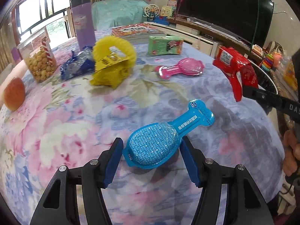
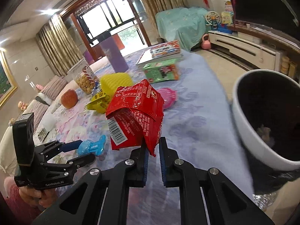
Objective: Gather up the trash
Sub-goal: 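Carry blue packet and red bag over the bin and open both tools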
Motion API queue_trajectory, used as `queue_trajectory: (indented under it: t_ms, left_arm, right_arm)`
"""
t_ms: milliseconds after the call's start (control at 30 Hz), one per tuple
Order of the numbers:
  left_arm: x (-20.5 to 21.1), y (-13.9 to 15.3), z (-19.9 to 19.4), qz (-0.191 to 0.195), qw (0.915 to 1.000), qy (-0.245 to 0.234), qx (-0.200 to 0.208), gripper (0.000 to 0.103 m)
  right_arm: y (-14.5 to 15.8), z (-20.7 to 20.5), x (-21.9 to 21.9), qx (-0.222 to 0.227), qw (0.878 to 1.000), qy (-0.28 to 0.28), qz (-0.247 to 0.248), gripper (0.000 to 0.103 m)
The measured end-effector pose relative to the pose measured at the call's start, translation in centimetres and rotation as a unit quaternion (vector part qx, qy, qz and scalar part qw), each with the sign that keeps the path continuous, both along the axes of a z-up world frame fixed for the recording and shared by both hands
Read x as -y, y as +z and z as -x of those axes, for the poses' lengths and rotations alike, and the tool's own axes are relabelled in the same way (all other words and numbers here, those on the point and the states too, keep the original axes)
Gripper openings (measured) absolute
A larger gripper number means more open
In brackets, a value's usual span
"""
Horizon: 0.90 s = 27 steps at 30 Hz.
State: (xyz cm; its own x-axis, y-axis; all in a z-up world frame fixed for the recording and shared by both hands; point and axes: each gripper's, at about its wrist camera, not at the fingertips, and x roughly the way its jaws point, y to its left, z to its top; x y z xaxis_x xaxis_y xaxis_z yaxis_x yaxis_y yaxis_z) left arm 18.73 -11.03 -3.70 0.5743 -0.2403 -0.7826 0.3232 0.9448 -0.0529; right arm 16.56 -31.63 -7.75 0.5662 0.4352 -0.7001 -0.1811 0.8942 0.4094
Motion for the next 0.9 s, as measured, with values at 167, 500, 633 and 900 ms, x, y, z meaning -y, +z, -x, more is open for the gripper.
queue_trajectory:
  t_ms: [167, 500, 633, 900]
  left_arm:
    - [1.7, 0.4, 0.0, 0.007, 1.0, -0.003, -0.002, 0.061]
    - [5.2, 1.4, -0.2, 0.004, 0.9997, -0.023, 0.004, 0.061]
    - [6.6, 1.6, -0.3, 0.004, 0.9995, -0.032, 0.006, 0.061]
    - [9.6, 2.0, -0.9, 0.003, 0.9987, -0.051, 0.009, 0.061]
  right_arm:
    - [0.3, 1.1, 2.4, 0.002, 1.0, -0.018, 0.004, 0.01]
    - [1.1, 2.6, 6.3, 0.013, 0.999, -0.051, 0.004, 0.01]
    - [1.3, 3.0, 7.9, 0.015, 0.998, -0.066, 0.006, 0.01]
    - [1.7, 3.8, 11.0, 0.02, 0.995, -0.093, 0.016, 0.01]
